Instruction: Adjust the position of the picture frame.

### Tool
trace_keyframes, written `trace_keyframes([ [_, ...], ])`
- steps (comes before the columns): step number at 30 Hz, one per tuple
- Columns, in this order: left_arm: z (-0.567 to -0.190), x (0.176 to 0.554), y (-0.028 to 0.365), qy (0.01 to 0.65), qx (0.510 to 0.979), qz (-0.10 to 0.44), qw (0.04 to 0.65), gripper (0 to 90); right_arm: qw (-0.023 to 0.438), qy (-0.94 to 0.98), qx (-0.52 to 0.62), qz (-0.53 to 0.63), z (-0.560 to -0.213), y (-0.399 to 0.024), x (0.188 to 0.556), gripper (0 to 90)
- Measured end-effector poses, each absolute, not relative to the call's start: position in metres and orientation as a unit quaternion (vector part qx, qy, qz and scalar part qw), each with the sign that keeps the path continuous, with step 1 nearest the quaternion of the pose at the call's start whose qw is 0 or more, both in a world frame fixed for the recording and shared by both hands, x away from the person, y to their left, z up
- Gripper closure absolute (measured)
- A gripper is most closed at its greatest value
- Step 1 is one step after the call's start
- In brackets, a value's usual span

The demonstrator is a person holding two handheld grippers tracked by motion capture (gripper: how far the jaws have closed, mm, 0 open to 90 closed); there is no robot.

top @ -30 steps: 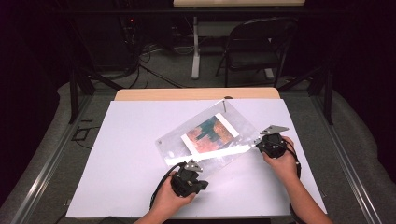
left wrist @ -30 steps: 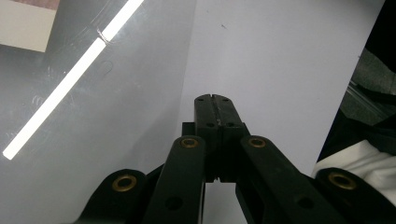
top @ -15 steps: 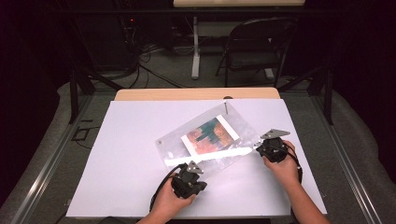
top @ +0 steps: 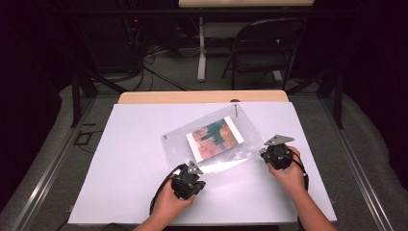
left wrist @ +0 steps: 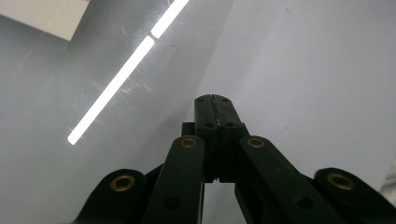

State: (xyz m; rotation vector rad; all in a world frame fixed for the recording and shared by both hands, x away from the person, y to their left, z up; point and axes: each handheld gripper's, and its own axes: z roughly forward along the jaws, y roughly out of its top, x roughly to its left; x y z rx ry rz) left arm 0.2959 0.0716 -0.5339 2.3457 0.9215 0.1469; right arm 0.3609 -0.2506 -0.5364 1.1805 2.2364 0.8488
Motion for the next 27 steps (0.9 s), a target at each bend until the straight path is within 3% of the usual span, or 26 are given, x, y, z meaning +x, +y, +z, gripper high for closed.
trace_keyframes([
  [27, -0.533, 0.366, 0.127, 0.456, 0.833, 0.063, 0.306, 90.0, 0.195, 0.835, 0.377, 0.350, -0.530, -0.210, 0.310, 85.9],
])
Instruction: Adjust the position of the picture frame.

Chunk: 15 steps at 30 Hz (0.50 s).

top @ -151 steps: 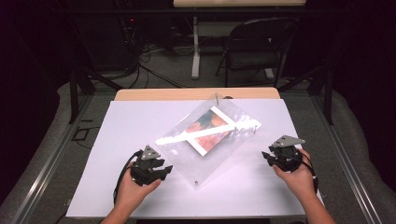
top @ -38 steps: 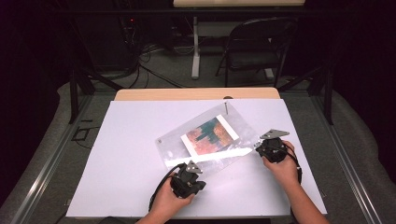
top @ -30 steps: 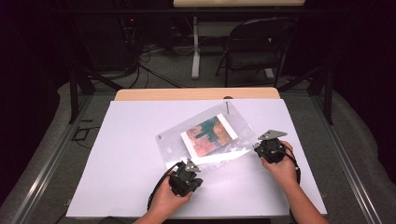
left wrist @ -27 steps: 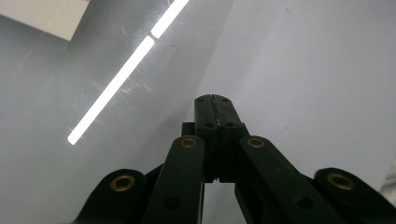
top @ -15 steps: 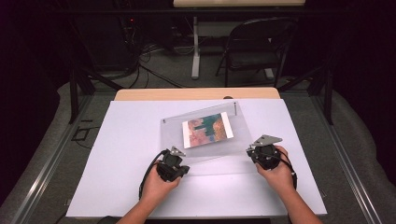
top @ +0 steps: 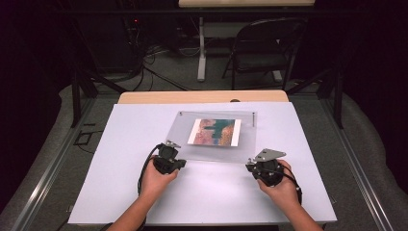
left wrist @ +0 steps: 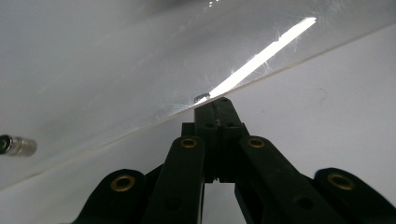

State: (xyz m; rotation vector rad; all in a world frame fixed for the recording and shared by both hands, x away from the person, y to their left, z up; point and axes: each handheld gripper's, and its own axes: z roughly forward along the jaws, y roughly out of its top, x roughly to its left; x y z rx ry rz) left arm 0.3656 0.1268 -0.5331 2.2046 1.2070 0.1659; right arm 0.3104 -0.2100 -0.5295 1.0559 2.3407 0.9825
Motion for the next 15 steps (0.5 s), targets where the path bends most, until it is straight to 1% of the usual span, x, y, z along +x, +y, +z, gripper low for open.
trace_keyframes([
  [10, -0.530, 0.391, 0.140, 0.485, 0.812, 0.053, 0.321, 90.0, 0.150, 0.840, 0.357, 0.380, -0.529, -0.188, 0.287, 86.0],
  [15, -0.529, 0.396, 0.143, 0.490, 0.809, 0.064, 0.319, 90.0, 0.132, 0.840, 0.351, 0.391, -0.529, -0.176, 0.282, 85.9],
])
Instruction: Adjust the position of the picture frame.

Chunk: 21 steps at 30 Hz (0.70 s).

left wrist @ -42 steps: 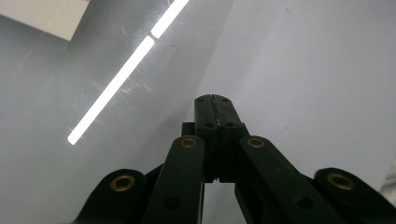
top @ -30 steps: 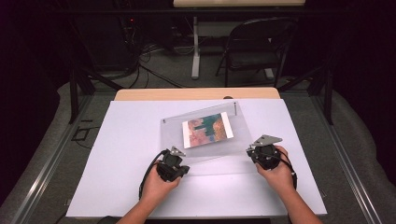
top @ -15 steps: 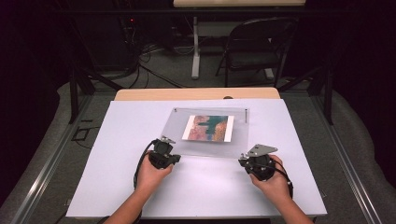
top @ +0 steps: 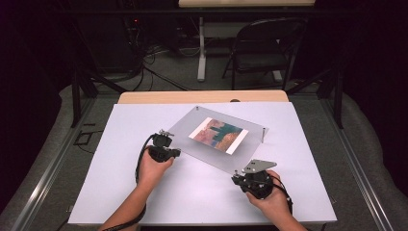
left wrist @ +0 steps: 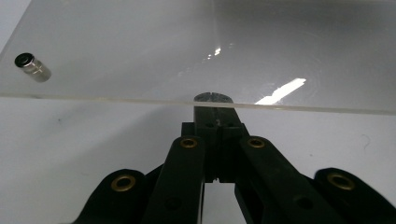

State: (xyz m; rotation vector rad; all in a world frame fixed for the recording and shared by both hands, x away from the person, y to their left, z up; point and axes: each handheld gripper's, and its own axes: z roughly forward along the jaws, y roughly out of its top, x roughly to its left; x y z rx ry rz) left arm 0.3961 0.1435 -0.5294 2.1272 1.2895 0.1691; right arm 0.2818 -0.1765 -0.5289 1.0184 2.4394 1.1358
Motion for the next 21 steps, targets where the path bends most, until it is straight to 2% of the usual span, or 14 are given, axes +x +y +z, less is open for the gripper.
trace_keyframes([
  [7, -0.529, 0.387, 0.152, 0.486, 0.810, 0.063, 0.322, 90.0, 0.112, 0.841, 0.344, 0.402, -0.530, -0.165, 0.285, 85.9],
  [21, -0.522, 0.340, 0.170, 0.466, 0.814, 0.068, 0.342, 87.6, 0.083, 0.853, 0.325, 0.400, -0.538, -0.120, 0.295, 85.5],
])
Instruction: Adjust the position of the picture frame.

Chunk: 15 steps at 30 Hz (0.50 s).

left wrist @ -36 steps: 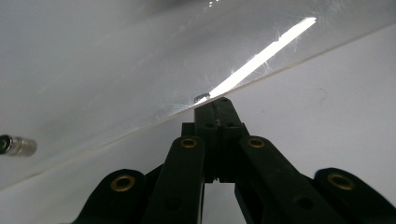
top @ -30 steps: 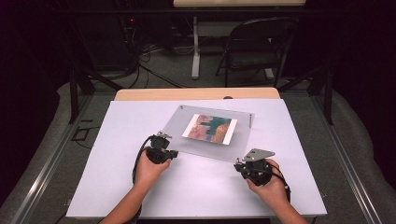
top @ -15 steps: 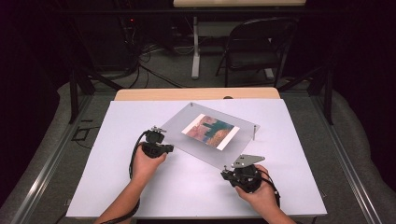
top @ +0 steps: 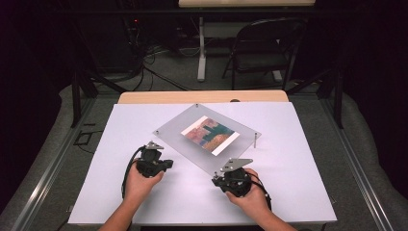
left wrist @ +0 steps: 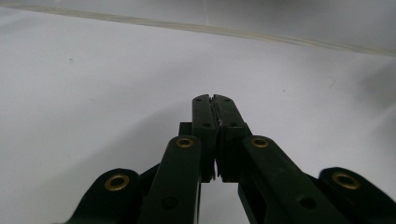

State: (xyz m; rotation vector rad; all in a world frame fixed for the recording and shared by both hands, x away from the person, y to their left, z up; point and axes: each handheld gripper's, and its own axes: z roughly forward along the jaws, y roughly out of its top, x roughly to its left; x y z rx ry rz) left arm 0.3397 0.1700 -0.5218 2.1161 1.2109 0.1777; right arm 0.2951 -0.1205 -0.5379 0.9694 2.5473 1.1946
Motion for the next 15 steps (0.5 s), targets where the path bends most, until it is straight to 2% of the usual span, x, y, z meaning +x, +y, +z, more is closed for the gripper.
trace_keyframes([
  [11, -0.525, 0.321, 0.165, 0.451, 0.816, 0.057, 0.358, 80.2, 0.076, 0.860, 0.314, 0.394, -0.551, -0.105, 0.297, 83.9],
  [15, -0.527, 0.314, 0.158, 0.442, 0.817, 0.058, 0.365, 73.7, 0.060, 0.855, 0.322, 0.403, -0.553, -0.109, 0.298, 80.5],
])
